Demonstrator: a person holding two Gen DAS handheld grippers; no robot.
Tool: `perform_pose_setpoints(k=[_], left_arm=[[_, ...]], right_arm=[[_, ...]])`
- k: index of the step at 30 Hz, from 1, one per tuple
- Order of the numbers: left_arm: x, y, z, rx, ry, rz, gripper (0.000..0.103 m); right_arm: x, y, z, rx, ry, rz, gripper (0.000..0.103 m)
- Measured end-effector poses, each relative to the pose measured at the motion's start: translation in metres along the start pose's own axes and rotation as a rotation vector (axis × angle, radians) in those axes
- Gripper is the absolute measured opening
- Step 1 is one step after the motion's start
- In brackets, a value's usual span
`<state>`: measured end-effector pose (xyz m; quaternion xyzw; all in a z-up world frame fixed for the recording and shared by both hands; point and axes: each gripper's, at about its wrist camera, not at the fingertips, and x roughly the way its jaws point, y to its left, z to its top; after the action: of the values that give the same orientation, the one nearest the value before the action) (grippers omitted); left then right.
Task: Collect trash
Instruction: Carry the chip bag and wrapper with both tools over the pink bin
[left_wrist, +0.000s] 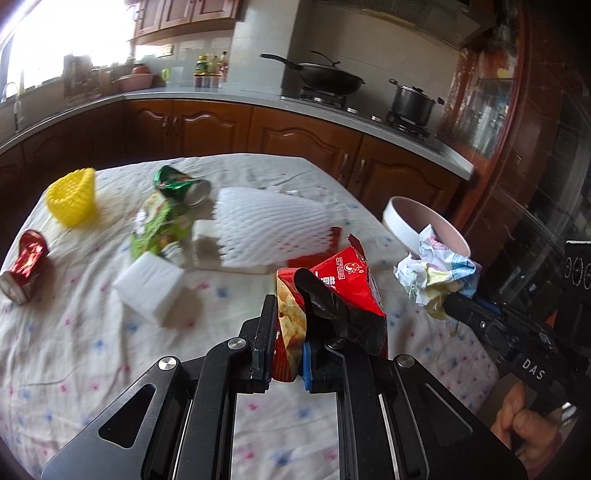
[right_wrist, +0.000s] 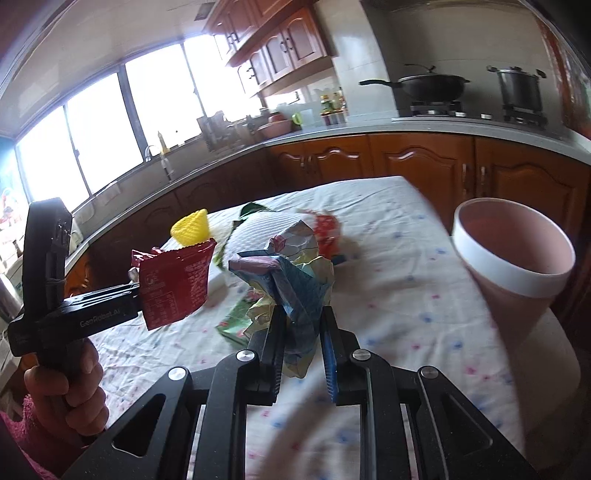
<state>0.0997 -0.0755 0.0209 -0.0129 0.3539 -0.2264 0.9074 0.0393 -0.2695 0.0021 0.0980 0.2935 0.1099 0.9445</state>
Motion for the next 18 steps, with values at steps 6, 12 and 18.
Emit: perform_pose_setpoints(k=[6,12,18], left_arm=[[0.018,-0.033,0.017,0.056,0.016,-0.040,0.010],[0.040,-0.067,0.036,0.116,0.043,-0.077,0.010],[0.069,-0.104,0.059,0.179,0.080,-0.106,0.010]], right_arm=[[-0.018,-0.036,0.008,0.044,-0.032,-0.089,0.018],[-0.030,-0.075,0.017,0.102,-0.048,-0.176,0.019],[-0.030,-0.108,0.033,0.133,-0.032,-0.246,0.019]])
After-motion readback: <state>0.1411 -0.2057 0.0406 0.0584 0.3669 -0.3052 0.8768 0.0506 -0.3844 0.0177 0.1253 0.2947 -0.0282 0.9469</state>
